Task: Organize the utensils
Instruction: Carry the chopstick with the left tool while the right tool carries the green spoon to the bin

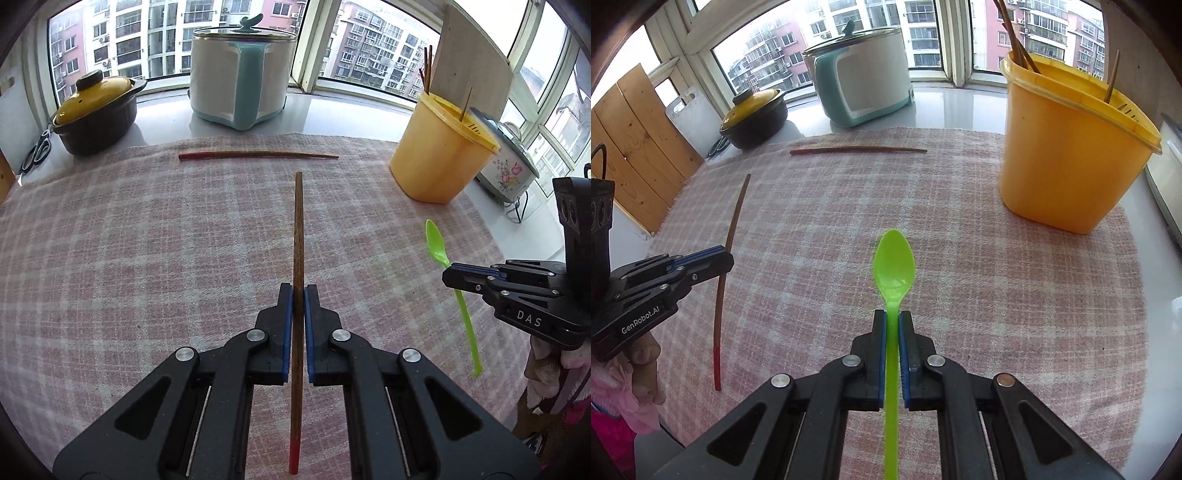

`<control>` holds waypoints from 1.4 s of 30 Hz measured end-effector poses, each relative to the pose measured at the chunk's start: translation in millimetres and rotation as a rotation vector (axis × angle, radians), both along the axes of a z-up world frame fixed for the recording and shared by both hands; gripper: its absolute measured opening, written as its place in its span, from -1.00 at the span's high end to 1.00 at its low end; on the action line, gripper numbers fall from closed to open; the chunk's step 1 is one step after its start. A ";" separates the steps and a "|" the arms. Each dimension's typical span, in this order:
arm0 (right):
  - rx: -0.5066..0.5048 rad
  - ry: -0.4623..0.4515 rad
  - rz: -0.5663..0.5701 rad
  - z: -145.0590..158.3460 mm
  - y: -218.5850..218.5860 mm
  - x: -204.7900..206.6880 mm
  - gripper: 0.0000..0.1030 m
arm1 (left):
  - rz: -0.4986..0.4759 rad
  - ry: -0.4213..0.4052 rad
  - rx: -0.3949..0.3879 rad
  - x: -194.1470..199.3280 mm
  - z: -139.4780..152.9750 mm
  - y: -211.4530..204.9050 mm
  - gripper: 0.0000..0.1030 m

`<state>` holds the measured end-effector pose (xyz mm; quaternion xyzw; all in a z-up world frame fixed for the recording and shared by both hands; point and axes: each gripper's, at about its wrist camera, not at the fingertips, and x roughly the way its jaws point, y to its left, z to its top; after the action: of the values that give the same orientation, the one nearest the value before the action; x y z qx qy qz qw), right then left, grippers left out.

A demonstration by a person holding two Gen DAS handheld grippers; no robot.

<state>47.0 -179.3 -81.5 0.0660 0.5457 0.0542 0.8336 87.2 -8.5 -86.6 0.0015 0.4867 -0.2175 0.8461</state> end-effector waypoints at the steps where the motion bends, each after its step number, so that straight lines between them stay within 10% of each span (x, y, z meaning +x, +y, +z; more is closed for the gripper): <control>1: 0.001 -0.002 -0.004 1.2 -1.5 -0.4 0.93 | -0.003 -0.003 -0.004 -0.7 1.4 -1.3 0.92; 42: 0.019 -0.250 -0.075 106.8 -105.7 22.5 0.93 | -0.115 -0.187 -0.168 36.2 107.4 -103.3 0.93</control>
<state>69.5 -285.0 25.3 0.0869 0.4342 0.0357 0.8959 123.5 -111.8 20.8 -0.0212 0.3849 -0.3045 0.8710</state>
